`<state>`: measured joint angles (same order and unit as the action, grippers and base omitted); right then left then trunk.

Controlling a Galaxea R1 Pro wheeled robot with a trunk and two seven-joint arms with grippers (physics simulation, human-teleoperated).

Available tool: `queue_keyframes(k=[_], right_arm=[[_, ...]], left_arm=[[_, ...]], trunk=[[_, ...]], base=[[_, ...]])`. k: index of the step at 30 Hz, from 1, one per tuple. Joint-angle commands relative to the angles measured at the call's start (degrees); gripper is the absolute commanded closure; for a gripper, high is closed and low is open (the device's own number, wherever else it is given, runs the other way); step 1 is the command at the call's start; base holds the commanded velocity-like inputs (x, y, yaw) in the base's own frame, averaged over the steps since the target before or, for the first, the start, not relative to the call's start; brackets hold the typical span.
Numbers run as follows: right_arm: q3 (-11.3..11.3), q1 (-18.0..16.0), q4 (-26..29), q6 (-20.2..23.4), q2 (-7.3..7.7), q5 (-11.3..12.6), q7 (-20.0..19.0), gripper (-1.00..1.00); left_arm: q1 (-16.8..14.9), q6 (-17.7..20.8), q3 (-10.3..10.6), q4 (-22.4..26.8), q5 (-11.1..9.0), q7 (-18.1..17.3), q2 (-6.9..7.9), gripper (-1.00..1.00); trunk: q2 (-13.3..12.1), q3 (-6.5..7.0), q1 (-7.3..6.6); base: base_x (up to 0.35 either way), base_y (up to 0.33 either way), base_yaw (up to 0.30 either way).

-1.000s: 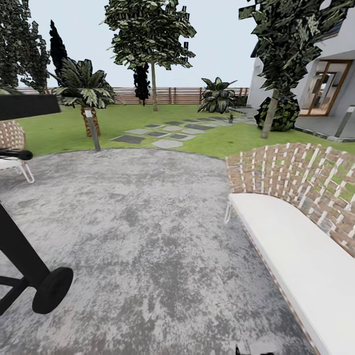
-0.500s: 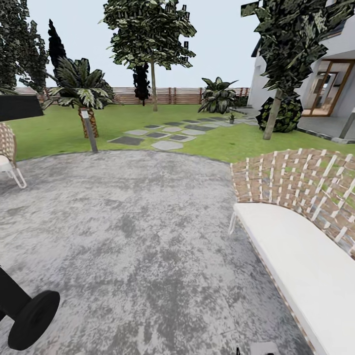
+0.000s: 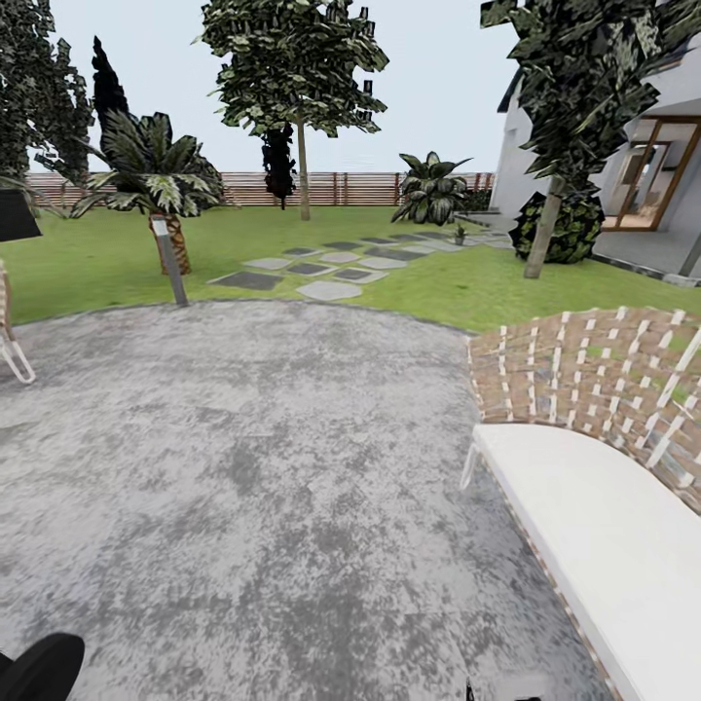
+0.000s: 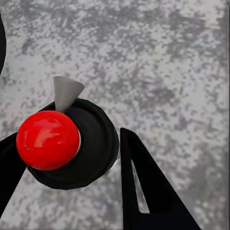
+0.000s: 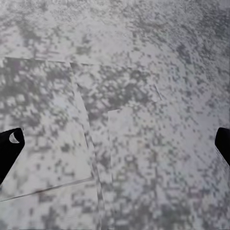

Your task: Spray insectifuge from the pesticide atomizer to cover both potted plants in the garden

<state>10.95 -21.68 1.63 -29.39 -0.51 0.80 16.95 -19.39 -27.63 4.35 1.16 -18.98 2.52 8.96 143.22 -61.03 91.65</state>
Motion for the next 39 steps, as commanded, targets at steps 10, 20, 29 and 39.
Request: queue_keyframes(k=[10,20,29,39], right_arm=[[0.47,-0.03,-0.05,-0.05,-0.01,0.08,0.41,-1.00],[0.47,-0.03,-0.05,-0.05,-0.01,0.08,0.39,-1.00],[0.49,-0.03,-0.05,-0.05,-0.01,0.08,0.39,-1.00],[0.47,-0.03,-0.05,-0.05,-0.01,0.08,0.41,-1.00]], left_arm=[[-0.02,-0.14,0.44,-0.02,-0.18,0.23,0.00,1.00],[-0.01,-0.14,0.48,-0.02,-0.18,0.25,0.00,1.00],[-0.02,-0.14,0.48,-0.02,-0.18,0.21,0.00,1.00],[-0.03,-0.06,0.48,-0.02,-0.18,0.28,0.00,1.00]], trunk=[[0.02,-0.05,0.02],[0.02,-0.05,0.02],[0.02,-0.05,0.02],[0.02,-0.05,0.02]], base=[[0.339,0.000,0.000],[0.338,0.000,0.000],[0.338,0.000,0.000],[0.339,0.000,0.000]])
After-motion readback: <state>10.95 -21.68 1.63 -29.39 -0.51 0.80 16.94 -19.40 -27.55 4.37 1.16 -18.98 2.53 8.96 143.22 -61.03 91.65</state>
